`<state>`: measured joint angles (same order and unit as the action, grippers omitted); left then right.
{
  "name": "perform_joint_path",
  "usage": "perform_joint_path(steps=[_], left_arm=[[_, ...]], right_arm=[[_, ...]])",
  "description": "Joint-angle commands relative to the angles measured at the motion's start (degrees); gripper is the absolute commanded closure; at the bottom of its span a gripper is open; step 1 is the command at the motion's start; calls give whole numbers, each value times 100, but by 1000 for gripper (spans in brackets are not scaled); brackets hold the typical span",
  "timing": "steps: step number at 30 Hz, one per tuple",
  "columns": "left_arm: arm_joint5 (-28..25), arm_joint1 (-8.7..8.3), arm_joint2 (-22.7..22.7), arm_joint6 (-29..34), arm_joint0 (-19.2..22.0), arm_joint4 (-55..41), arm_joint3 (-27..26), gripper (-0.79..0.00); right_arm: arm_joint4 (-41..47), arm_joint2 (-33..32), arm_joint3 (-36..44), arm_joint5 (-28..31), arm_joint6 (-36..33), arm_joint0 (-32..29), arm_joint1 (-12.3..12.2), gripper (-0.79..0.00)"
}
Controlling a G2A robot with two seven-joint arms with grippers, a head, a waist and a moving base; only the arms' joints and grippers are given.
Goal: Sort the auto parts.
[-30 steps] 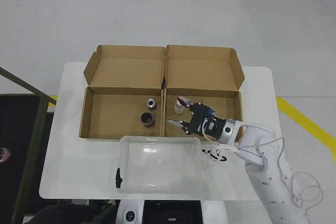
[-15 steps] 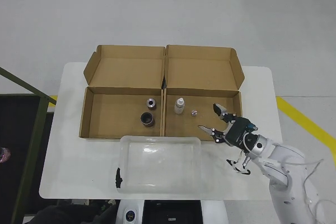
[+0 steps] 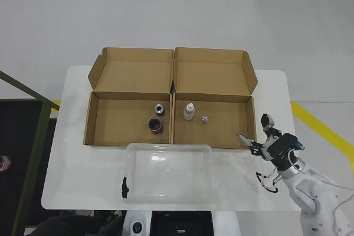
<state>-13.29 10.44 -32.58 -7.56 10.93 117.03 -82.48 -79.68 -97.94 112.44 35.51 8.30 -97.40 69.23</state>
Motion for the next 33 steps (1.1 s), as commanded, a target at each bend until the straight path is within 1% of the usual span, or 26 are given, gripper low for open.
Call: perform_joint_path(steps=[1, 2, 15, 33], left_arm=[[0, 0, 0, 0, 0, 0, 0, -785], [0, 0, 0, 0, 0, 0, 0, -785], [0, 0, 0, 0, 0, 0, 0, -785], [0, 0, 0, 0, 0, 0, 0, -784]], right_arm=[[-16, -81, -27, -46, 86, -48, -9, -763], [-18, -120, -40, -79, 122, -74, -13, -785], [115, -527, -199, -303, 407, -357, -55, -785], [115, -527, -198, -303, 407, -357, -55, -785]])
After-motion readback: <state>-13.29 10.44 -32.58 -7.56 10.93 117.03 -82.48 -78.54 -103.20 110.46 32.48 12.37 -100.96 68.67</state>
